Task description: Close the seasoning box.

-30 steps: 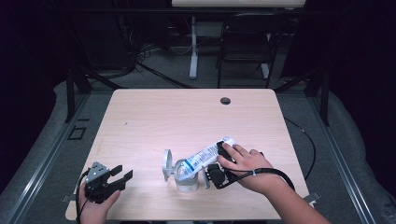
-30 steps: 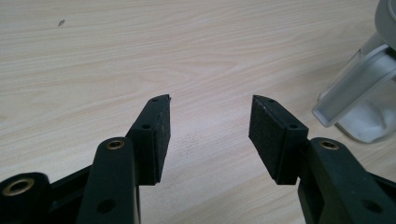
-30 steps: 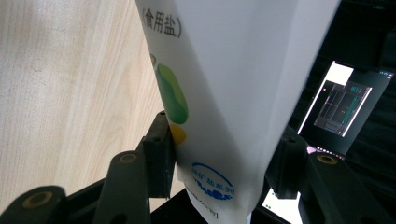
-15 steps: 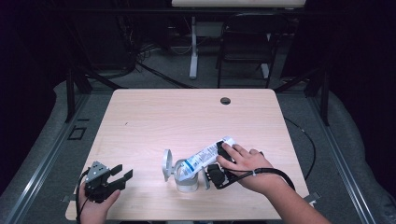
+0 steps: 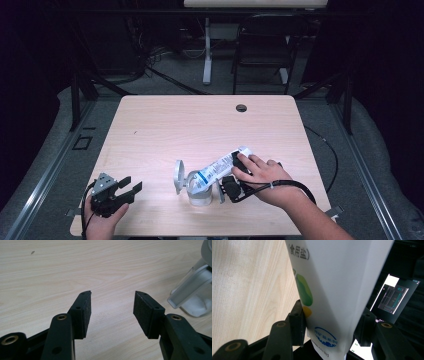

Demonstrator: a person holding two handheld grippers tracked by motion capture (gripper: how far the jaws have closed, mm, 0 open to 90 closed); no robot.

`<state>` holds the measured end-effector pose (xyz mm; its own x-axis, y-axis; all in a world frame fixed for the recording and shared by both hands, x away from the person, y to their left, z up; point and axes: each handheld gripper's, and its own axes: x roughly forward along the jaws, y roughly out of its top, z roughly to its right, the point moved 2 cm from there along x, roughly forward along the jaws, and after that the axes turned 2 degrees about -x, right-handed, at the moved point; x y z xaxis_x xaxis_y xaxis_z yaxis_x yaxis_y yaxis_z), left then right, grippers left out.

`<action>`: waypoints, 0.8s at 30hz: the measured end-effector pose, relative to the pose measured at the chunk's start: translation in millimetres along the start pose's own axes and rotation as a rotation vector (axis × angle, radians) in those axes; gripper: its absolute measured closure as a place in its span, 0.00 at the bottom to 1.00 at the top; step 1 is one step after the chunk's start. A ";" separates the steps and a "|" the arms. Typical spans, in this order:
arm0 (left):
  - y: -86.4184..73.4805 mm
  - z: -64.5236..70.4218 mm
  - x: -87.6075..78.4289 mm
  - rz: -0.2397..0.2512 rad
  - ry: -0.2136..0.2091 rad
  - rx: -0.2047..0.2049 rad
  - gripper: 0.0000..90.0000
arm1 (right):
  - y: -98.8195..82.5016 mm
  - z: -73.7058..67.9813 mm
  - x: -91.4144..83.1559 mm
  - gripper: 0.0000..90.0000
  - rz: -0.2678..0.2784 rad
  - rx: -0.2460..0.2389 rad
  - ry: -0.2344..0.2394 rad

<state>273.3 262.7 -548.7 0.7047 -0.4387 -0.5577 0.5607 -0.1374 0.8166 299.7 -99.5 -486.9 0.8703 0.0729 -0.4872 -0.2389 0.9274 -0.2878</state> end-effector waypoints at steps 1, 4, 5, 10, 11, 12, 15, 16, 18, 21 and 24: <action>0.0 -0.1 -0.1 0.000 0.000 0.000 0.54 | 0.0 0.1 0.0 0.58 0.000 -0.001 0.000; 0.1 -0.2 -0.5 0.001 0.000 -0.001 0.54 | 0.1 0.2 -0.1 0.58 0.001 -0.002 -0.001; 0.0 -0.1 -0.5 0.000 0.000 0.000 0.54 | 0.2 0.3 -0.3 0.58 -0.004 -0.007 -0.003; -0.4 -0.1 -0.3 0.005 0.002 -0.001 0.54 | 0.3 0.0 -0.1 0.58 -0.001 -0.006 -0.002; -0.4 -0.1 -0.3 0.006 0.002 -0.001 0.54 | 0.3 0.1 -0.2 0.58 -0.002 -0.006 -0.002; -0.5 0.0 -0.3 0.005 0.002 0.000 0.54 | 0.3 0.1 -0.2 0.58 -0.002 -0.007 -0.002; -0.6 -0.1 -0.3 0.005 0.002 -0.001 0.54 | 0.4 0.3 -0.8 0.58 -0.007 -0.011 -0.006; -0.6 0.0 -0.3 0.005 0.002 -0.001 0.54 | 0.4 0.3 -0.8 0.58 -0.007 -0.012 -0.006; -0.7 0.2 -0.1 0.006 0.003 -0.002 0.54 | 0.4 0.3 -0.8 0.58 -0.007 -0.012 -0.006; -0.7 0.1 -0.1 0.006 0.003 -0.002 0.54 | 0.4 0.4 -0.8 0.58 -0.007 -0.011 -0.005; -0.8 0.3 0.2 0.007 0.002 -0.003 0.54 | 0.4 0.4 -0.8 0.58 -0.007 -0.011 -0.005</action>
<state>272.8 262.5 -549.4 0.7094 -0.4377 -0.5524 0.5573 -0.1314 0.8199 299.0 -99.1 -486.2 0.8742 0.0685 -0.4808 -0.2377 0.9237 -0.3004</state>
